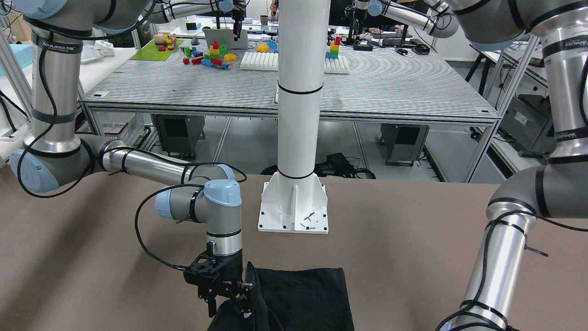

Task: Fold clothes
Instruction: 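Lower the right gripper onto the folded edge beside the collar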

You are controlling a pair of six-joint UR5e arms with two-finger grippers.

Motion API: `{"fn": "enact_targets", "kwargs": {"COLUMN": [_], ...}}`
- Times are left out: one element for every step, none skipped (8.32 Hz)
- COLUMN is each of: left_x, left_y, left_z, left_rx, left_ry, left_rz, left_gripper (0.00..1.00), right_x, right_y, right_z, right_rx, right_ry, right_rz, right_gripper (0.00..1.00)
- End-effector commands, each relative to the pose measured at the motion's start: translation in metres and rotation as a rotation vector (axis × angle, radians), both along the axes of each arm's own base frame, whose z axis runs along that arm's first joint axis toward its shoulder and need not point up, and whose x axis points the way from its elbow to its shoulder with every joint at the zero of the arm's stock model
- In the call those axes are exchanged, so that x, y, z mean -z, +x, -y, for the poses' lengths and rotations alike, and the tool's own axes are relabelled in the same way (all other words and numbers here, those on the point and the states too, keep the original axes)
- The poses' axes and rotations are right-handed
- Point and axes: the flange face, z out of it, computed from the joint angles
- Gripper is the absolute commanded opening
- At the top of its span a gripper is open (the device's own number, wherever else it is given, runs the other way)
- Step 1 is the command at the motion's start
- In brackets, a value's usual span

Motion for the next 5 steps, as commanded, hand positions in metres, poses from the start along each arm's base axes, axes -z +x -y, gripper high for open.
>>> {"fn": "enact_targets", "kwargs": {"left_x": [-0.001,-0.001,-0.003,-0.008,-0.011], "left_y": [-0.001,-0.001,-0.001,0.0,0.0], "left_z": [0.0,0.0,0.0,-0.002,-0.002], "left_rx": [0.0,0.0,0.0,-0.001,0.0], "left_ry": [-0.001,-0.001,-0.002,-0.007,-0.01], "left_rz": [0.001,0.001,0.002,0.005,0.008], "left_gripper": [0.94,0.94,0.94,0.94,0.94], "right_x": [0.005,0.004,-0.003,-0.01,-0.014], "right_y": [-0.057,-0.072,-0.075,-0.073,-0.068], "right_z": [0.028,0.037,0.041,0.043,0.049], "right_rx": [0.1,0.117,0.149,0.19,0.218], "right_ry": [0.032,0.027,0.012,0.009,0.001], "right_rz": [-0.123,-0.153,-0.231,-0.318,-0.345], "right_gripper": [0.94,0.94,0.94,0.94,0.94]}}
